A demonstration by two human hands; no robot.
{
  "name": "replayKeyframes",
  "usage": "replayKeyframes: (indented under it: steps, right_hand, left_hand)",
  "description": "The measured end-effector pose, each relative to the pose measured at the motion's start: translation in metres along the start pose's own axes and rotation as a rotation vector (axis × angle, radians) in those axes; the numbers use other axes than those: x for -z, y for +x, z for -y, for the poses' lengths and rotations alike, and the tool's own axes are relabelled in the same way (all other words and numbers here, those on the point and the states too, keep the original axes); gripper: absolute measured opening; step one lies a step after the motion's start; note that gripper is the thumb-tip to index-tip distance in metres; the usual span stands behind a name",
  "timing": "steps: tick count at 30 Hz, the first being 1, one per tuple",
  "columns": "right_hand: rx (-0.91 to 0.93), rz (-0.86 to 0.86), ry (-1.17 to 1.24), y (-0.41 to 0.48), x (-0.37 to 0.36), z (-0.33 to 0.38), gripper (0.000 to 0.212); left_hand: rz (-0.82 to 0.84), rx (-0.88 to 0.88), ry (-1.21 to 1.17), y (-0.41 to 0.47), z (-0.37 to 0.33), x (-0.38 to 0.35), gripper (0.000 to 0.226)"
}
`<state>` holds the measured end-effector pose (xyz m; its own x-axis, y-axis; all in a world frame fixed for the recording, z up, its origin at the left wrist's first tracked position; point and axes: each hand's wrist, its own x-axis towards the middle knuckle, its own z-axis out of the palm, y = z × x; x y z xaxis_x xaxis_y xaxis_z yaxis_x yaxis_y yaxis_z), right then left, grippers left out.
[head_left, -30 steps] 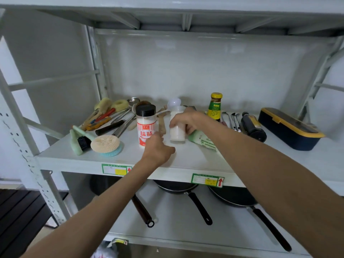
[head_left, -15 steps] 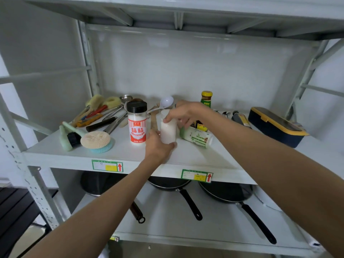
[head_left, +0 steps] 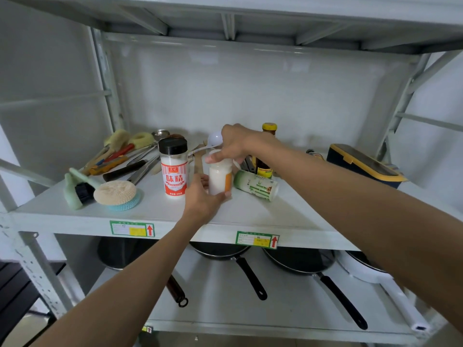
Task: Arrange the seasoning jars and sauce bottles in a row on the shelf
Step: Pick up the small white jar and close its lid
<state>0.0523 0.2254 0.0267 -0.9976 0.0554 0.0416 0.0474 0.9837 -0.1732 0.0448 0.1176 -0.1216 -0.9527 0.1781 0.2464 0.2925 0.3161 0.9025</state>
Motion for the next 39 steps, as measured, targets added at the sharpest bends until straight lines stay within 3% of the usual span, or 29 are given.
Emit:
replayKeyframes:
  steps: [7, 14, 20, 28, 34, 39]
  right_hand:
    - [0.063, 0.014, -0.054, 0.000, 0.008, 0.000, 0.040]
    - [0.035, -0.084, 0.005, 0.002, -0.003, -0.001, 0.044]
    - [0.073, 0.005, -0.110, -0.002, 0.006, -0.001, 0.044]
    - [0.127, -0.114, -0.075, -0.001, -0.006, -0.001, 0.035]
    - [0.125, -0.189, -0.061, -0.001, -0.014, 0.001, 0.027]
    - [0.123, -0.263, -0.060, -0.002, -0.026, 0.002, 0.042]
  left_hand:
    - [0.033, -0.032, 0.030, 0.003, 0.004, -0.002, 0.062]
    - [0.038, -0.043, 0.017, 0.001, 0.004, 0.000, 0.075]
    - [0.012, -0.036, -0.018, -0.001, 0.000, 0.000, 0.062]
    - [0.016, -0.059, 0.026, -0.002, 0.000, -0.001, 0.053]
    - [0.041, -0.026, 0.003, 0.002, 0.002, -0.002, 0.062]
    - [-0.027, -0.055, 0.027, 0.004, 0.006, -0.005, 0.063]
